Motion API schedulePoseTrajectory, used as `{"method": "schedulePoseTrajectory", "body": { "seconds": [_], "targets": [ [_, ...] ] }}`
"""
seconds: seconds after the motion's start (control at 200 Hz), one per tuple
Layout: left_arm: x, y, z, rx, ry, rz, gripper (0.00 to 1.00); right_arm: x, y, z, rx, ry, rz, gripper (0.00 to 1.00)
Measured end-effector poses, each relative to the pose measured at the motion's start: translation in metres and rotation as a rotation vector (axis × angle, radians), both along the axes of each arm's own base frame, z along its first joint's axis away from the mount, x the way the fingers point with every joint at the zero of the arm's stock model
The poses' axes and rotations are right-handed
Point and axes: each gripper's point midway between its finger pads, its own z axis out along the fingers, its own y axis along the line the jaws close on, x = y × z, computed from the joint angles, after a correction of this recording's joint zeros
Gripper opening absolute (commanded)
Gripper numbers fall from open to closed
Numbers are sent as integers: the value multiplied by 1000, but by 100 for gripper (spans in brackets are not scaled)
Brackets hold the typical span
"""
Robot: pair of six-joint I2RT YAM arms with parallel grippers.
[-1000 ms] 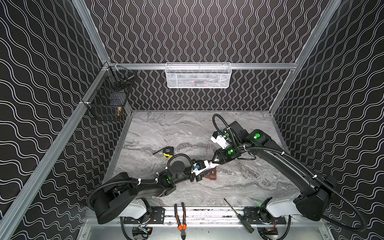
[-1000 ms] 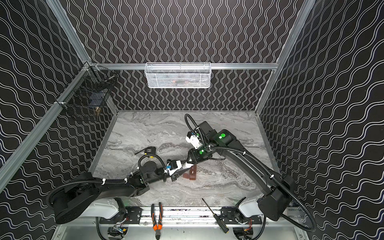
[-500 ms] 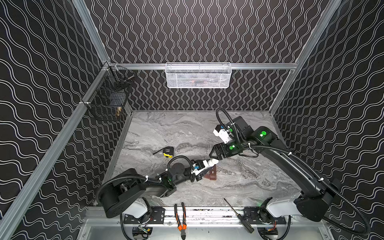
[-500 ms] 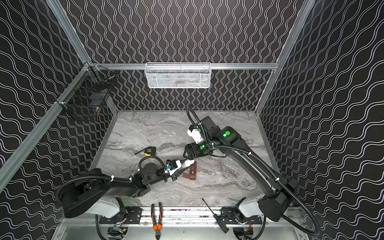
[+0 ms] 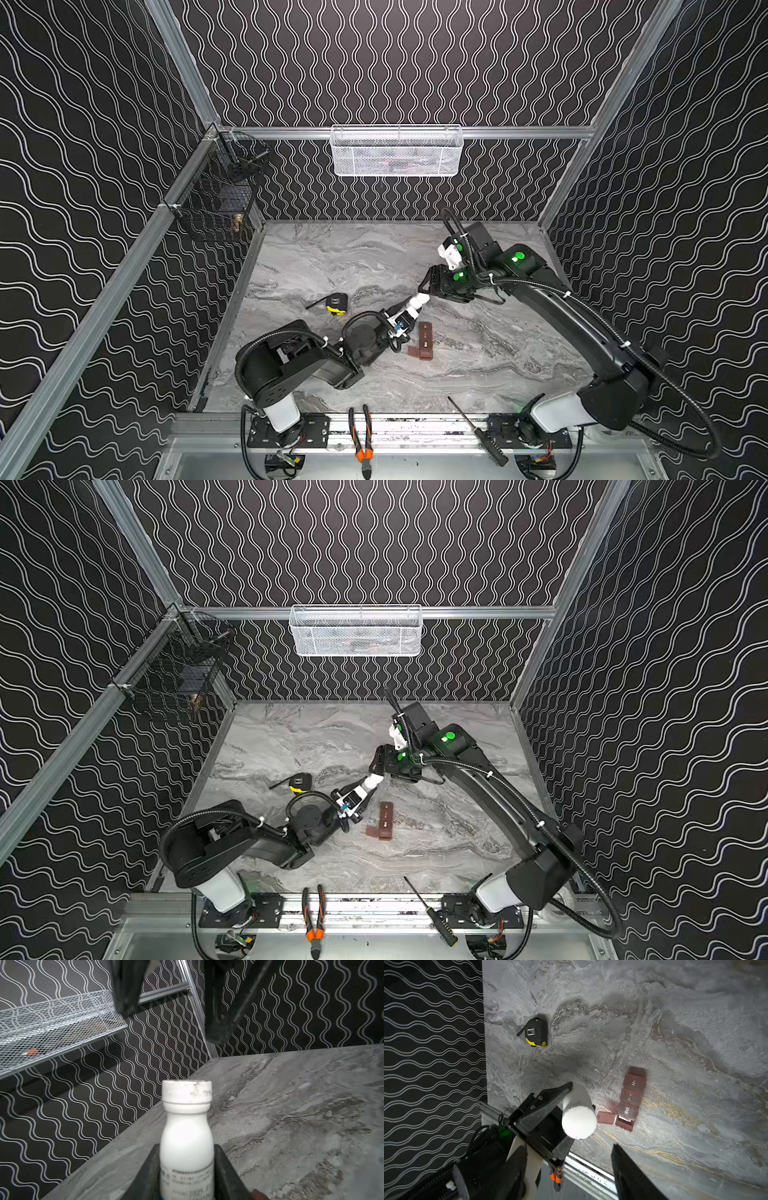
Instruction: Sort the pills into containers
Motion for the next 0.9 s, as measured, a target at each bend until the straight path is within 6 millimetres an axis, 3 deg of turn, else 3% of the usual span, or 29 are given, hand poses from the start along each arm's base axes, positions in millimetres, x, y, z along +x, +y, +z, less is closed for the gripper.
{"method": "schedulePoseTrajectory", "body": {
  "seconds": [0.45, 0.901],
  "targets": [
    [5, -1, -6, 44, -23, 31, 0, 3, 4, -30, -7, 113, -81, 55],
    [-1, -4, -8, 48, -21, 13, 0, 4, 5, -41, -16, 142, -80, 38]
  ]
}}
